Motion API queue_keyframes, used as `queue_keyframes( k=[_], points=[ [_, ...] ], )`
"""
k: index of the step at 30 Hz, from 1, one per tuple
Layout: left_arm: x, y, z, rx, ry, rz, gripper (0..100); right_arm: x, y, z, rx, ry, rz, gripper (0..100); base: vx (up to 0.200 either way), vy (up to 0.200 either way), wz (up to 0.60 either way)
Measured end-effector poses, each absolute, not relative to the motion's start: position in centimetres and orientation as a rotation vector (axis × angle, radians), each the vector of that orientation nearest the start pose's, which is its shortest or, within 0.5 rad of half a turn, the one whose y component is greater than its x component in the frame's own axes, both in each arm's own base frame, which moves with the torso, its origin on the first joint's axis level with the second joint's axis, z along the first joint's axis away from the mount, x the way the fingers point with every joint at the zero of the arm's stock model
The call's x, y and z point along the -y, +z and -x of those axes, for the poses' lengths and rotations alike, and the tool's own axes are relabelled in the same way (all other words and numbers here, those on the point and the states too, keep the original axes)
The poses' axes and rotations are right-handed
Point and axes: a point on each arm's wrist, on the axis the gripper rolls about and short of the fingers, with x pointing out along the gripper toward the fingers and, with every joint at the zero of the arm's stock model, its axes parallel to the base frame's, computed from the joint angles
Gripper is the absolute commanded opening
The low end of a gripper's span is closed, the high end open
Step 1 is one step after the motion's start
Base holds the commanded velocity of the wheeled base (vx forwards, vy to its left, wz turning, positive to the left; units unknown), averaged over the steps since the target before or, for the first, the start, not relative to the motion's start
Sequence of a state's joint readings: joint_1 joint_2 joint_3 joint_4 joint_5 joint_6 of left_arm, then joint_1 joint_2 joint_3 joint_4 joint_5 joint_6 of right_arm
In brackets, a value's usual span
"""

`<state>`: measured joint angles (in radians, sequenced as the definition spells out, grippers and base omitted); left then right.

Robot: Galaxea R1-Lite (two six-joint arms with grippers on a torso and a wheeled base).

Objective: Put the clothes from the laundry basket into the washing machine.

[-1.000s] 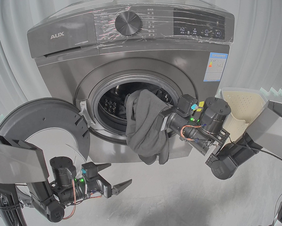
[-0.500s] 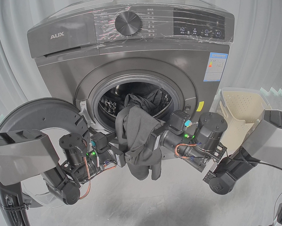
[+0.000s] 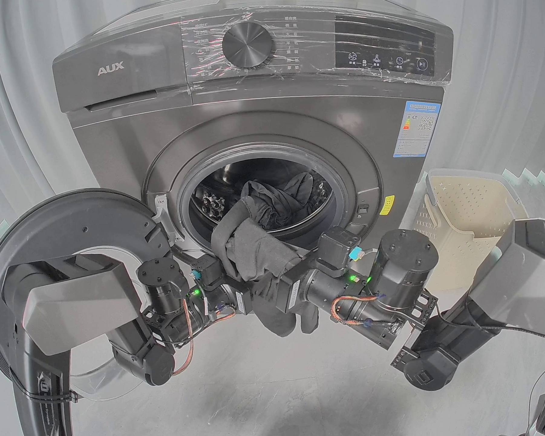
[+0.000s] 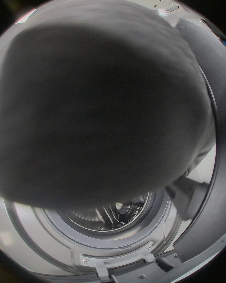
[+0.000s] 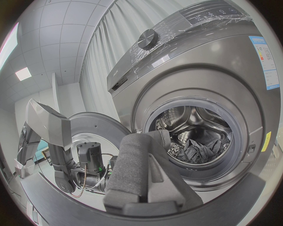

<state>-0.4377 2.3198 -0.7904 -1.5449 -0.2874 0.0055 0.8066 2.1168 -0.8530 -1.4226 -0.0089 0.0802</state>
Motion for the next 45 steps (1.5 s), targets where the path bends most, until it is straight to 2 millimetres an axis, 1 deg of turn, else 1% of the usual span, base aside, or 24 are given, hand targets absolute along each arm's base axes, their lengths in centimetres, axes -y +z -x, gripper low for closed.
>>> queue_keyframes(
  k=[6,13,14,22,25,28,31,33,35,39,41,45],
  points=[
    [17.0,4.9,-35.7,0.030,-0.694,0.007,0,-26.8,12.9,-26.4,0.104,0.785,-0.143,0,0.000,0.000,0.00],
    [16.7,6.2,-36.6,0.081,-0.616,0.035,0,-25.1,11.0,-25.5,0.016,0.742,-0.109,0,0.000,0.000,0.00],
    [16.7,6.5,-36.6,0.089,-0.611,0.039,0,-24.9,10.7,-25.3,0.006,0.740,-0.106,100,0.000,0.000,0.00],
    [17.3,8.0,-36.1,0.123,-0.601,0.056,0,-24.5,9.6,-24.6,-0.037,0.743,-0.096,100,0.000,0.000,0.00],
    [17.3,8.4,-35.9,0.128,-0.604,0.064,0,-23.9,8.7,-23.9,-0.083,0.744,-0.074,100,0.000,0.000,0.00],
    [17.3,8.8,-35.6,0.129,-0.610,0.081,0,-22.9,7.3,-22.8,-0.156,0.744,-0.039,100,0.000,0.000,0.00],
    [17.3,9.3,-35.2,0.129,-0.616,0.109,0,-21.4,5.8,-21.1,-0.244,0.746,0.000,100,0.000,0.000,0.00],
    [17.4,9.8,-34.7,0.129,-0.626,0.129,0,-20.5,5.1,-20.1,-0.284,0.746,0.016,100,0.000,0.000,0.00],
    [17.4,10.1,-34.1,0.124,-0.633,0.139,0,-19.9,4.8,-19.7,-0.302,0.739,0.018,100,0.000,0.000,0.00],
    [17.4,10.3,-32.9,0.101,-0.644,0.148,0,-19.4,4.9,-19.9,-0.299,0.715,-0.005,100,0.000,0.000,0.00],
    [17.1,10.0,-32.0,0.067,-0.638,0.148,0,-19.2,5.2,-20.4,-0.287,0.688,-0.037,100,0.000,0.000,0.00],
    [16.7,9.8,-30.8,0.035,-0.584,0.150,0,-18.7,5.6,-21.3,-0.272,0.629,-0.115,100,0.000,0.000,0.00]
  ],
)
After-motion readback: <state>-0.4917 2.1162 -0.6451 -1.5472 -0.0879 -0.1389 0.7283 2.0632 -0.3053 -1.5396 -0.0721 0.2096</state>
